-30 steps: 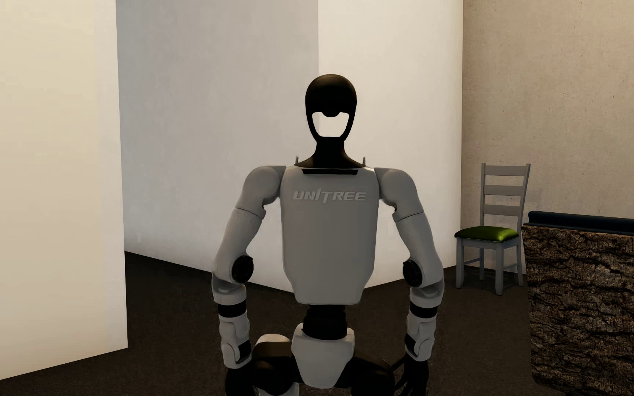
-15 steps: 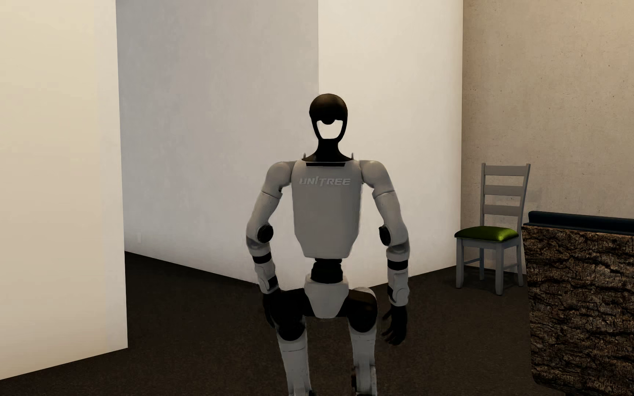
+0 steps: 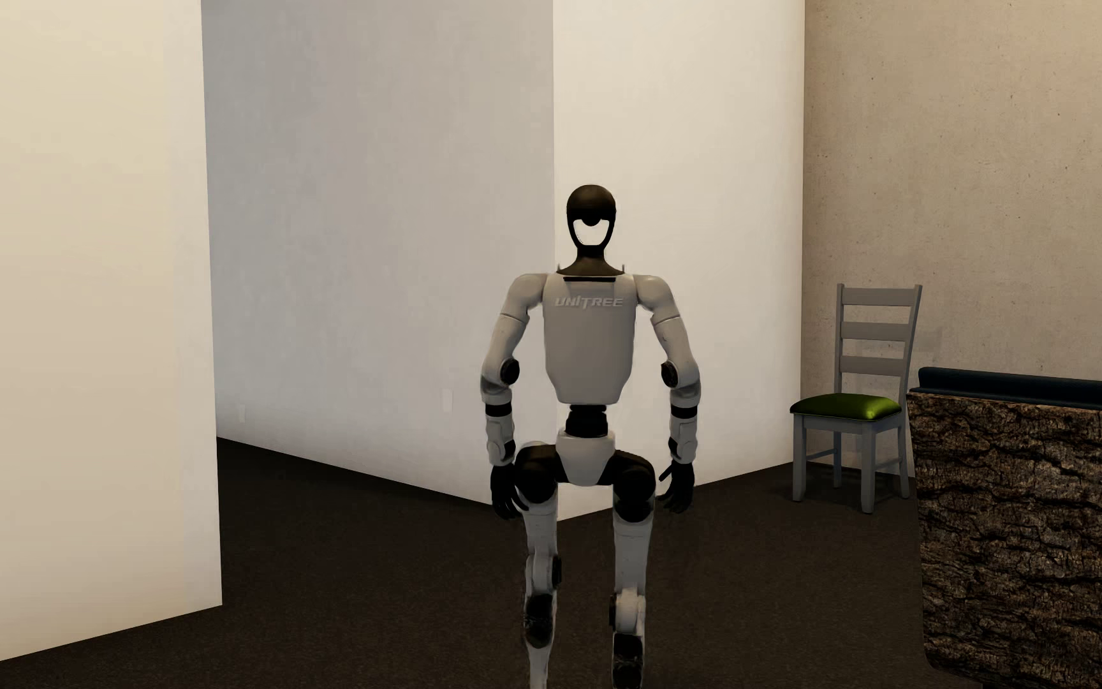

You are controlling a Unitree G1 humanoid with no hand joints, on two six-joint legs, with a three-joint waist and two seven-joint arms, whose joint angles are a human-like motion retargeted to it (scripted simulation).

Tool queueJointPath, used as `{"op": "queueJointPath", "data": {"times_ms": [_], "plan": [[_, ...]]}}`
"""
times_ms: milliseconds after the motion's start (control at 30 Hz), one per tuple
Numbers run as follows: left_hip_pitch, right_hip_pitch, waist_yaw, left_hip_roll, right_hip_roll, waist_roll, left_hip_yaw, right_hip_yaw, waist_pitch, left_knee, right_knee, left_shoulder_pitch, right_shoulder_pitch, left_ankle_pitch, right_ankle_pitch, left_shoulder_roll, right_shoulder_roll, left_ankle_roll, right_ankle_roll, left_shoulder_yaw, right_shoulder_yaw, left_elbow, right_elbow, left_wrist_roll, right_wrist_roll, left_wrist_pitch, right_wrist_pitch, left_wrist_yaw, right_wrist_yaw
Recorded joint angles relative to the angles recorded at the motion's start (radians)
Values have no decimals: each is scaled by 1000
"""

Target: Avoid the corner

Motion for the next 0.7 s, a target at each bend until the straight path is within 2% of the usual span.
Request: {"op": "queueJointPath", "data": {"times_ms": [33,67,100,133,167,200,233,267,300,367,467,500,533,567,600,633,667,700], "plan": [[-21,43,25,-7,-7,-4,0,0,-10,-161,-11,13,-11,-207,-23,7,-8,0,0,-24,-36,11,-44,0,0,0,0,0,0],[-38,88,38,-12,-15,-11,0,0,-16,-211,-9,30,-22,-433,-43,12,-21,0,0,-33,-59,21,-77,0,0,0,0,0,0],[-62,121,51,-19,-19,-19,0,0,-20,-211,8,48,-19,-434,-49,28,-26,0,0,-61,-84,4,-90,0,0,0,0,0,0],[-75,148,61,-33,-20,-24,0,0,-25,-169,46,66,-5,-296,-17,34,-24,0,0,-68,-111,6,-93,0,0,0,0,0,0],[-62,150,55,-64,-44,-43,0,0,-32,-123,140,86,21,-182,81,35,-17,0,0,-60,-144,8,-89,0,0,0,0,0,0],[-47,65,35,-107,-85,-65,0,0,-43,-75,351,93,33,-118,234,33,-6,0,0,-67,-138,21,-50,0,0,0,0,0,0],[0,-38,-3,-133,-97,-69,0,0,-41,-37,585,87,45,-139,284,32,-3,0,0,-76,-121,35,-10,0,0,0,0,0,0],[87,-144,-27,-156,-120,-91,0,0,-20,-54,748,79,47,-204,162,39,2,0,0,-70,-104,18,17,0,0,0,0,0,0],[194,-238,-61,-152,-112,-89,0,0,1,-98,783,61,43,-276,64,40,8,0,0,-68,-68,12,40,0,0,0,0,0,0],[363,-361,-176,-132,-90,-59,0,0,14,-155,553,4,69,-402,-3,51,10,0,0,-62,-20,7,65,0,0,0,0,0,0],[537,-495,-274,-101,-83,-7,0,0,-18,-246,27,-67,129,-612,84,61,-7,0,0,38,-58,-69,61,0,0,0,0,0,0],[586,-534,-298,-87,-96,5,0,0,-30,-250,-25,-75,143,-653,109,69,-9,0,0,75,-72,-104,68,0,0,0,0,0,0],[610,-568,-330,-85,-124,26,0,0,-47,-225,5,-101,162,-679,112,77,-13,0,0,60,-74,-100,75,0,0,0,0,0,0],[657,-572,-367,-70,-113,48,0,0,-38,-162,95,-85,172,-667,168,70,-24,0,0,88,-65,-127,87,0,0,0,0,0,0],[633,-601,-383,-45,-88,82,0,0,-44,-21,210,-86,182,-536,202,64,-15,0,0,161,-109,-157,103,0,0,0,0,0,0],[580,-561,-386,-30,-78,113,0,0,-33,189,279,-77,167,-312,168,35,-19,0,0,103,-72,-105,146,0,0,0,0,0,0],[489,-522,-347,-24,-76,114,0,0,-25,393,313,-79,152,-158,118,28,-9,0,0,79,-66,-94,173,0,0,0,0,0,0],[386,-459,-302,-5,-77,117,0,0,-17,519,303,-83,140,-101,84,19,4,0,0,36,-60,-84,183,0,0,0,0,0,0]]}}
